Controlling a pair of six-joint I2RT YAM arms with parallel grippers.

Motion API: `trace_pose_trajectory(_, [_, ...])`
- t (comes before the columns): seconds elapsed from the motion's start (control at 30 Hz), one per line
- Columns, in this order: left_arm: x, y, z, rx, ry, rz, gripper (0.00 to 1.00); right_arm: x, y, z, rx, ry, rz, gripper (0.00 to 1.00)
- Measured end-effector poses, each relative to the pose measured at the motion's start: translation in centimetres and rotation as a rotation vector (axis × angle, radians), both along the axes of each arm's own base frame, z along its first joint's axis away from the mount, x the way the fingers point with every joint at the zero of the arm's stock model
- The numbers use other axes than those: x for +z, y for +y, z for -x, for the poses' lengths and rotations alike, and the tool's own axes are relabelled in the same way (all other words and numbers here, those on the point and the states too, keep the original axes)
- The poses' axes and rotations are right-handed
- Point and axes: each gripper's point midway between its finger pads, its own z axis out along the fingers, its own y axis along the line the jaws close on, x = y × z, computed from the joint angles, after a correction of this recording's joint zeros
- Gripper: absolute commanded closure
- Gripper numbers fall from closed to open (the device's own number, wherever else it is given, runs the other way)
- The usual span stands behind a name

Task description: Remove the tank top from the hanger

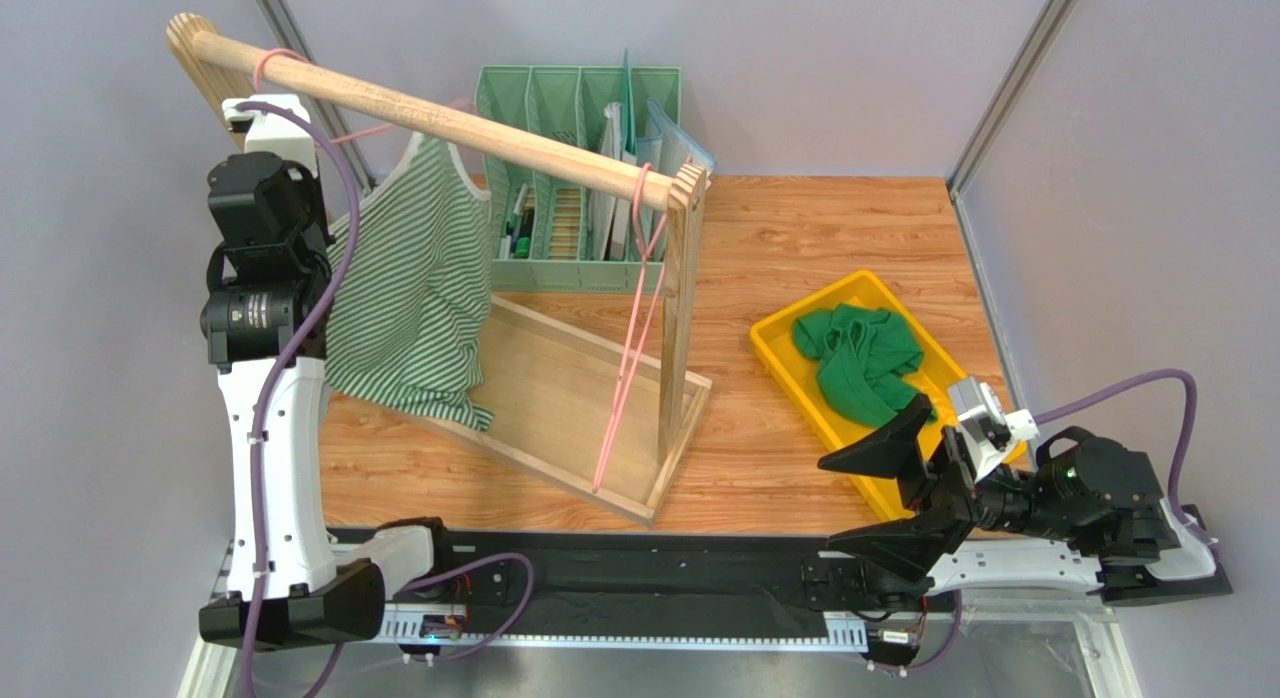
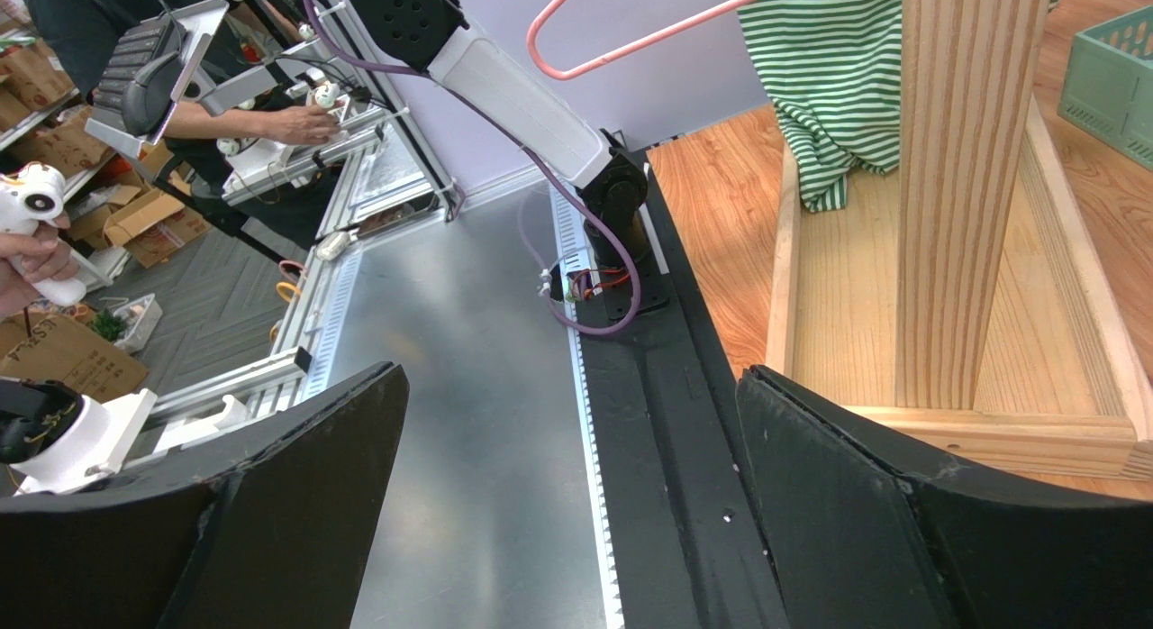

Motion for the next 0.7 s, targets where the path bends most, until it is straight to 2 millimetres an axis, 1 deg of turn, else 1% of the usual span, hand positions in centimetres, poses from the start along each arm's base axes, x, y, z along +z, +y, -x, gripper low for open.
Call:
trace_pose_trajectory(0.07, [-0.3,-0.4,0.2,-0.017,0.008,0.013,0.75,0.0,0.0,0.0,0.0,-0.001,0.001,0.0])
trace_pose_trajectory(0.23, [-1.3,-2.0,-0.1,-0.091,0.023,0.085,0.77,0.0,0.0,0.0,-0.001,-0.003,0.002,0.0])
trace_pose_trajectory(0.27, [-1.6,-2.3,-0.1,-0.104,0.029,0.103,0.8,0.0,0.0,0.0,-0.001,-0.003,0.002,0.0])
trace_pose_trajectory(0.47, [-2.9,-4.4,0.2,-0.179,0.054,0.205,0.88,-0.1,0.1,-0.1,-0.005,-0.003,0.006,0.0])
trace_pose_trajectory(0.6, [-2.7,-5.0,0.6,-0.196,0.036,0.243,0.89,-0.3,0.5,-0.1,-0.006,-0.003,0.022,0.0])
trace_pose_trajectory(0.7, [-2.0,-5.3,1.0,-0.2,0.022,0.263,0.8,-0.4,0.7,-0.1,-0.007,-0.003,0.031,0.0])
